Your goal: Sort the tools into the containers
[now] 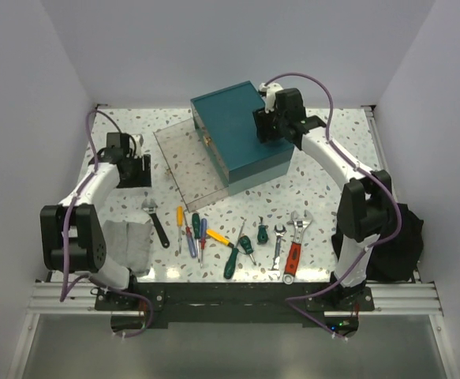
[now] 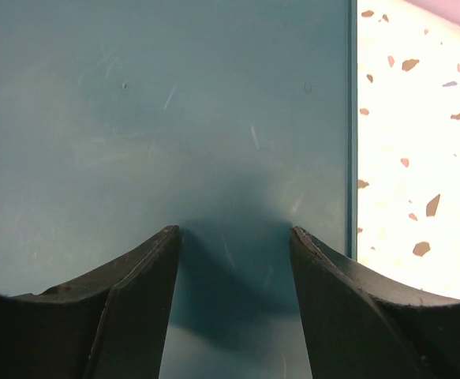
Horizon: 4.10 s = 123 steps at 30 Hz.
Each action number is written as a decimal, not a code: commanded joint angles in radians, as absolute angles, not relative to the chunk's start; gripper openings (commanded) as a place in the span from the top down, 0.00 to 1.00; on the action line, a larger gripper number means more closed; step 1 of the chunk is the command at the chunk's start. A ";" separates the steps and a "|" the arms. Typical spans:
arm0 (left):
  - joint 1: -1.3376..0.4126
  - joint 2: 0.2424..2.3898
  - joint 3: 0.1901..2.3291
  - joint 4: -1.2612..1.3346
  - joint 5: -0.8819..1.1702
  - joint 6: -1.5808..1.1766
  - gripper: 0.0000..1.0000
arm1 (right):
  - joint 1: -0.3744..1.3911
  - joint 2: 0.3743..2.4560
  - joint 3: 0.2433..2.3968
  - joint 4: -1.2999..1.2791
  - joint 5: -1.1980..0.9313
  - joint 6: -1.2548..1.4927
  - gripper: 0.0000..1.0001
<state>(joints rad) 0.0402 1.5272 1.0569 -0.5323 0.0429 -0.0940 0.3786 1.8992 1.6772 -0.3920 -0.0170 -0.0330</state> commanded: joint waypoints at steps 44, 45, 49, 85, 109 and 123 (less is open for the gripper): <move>0.239 1.680 1.100 -0.655 0.483 0.181 1.00 | 0.867 2.088 1.844 -0.359 -0.587 0.104 0.32; 0.245 1.671 1.091 -0.649 0.503 0.184 1.00 | 0.874 2.100 1.876 -0.356 -0.591 0.116 0.32; 0.264 1.625 1.083 -0.640 0.612 0.157 1.00 | 0.913 2.138 1.933 -0.350 -0.589 0.126 0.32; 0.088 1.966 1.623 -0.385 0.717 -0.336 1.00 | 0.591 1.700 1.827 -0.592 -0.140 -0.060 0.25; 0.020 2.021 1.833 -0.355 0.681 -0.233 0.50 | 0.328 1.437 1.247 -0.856 0.278 0.184 0.35; -0.316 1.486 1.376 -0.291 0.623 -0.005 0.33 | 0.224 1.578 1.077 -0.785 0.129 0.321 0.46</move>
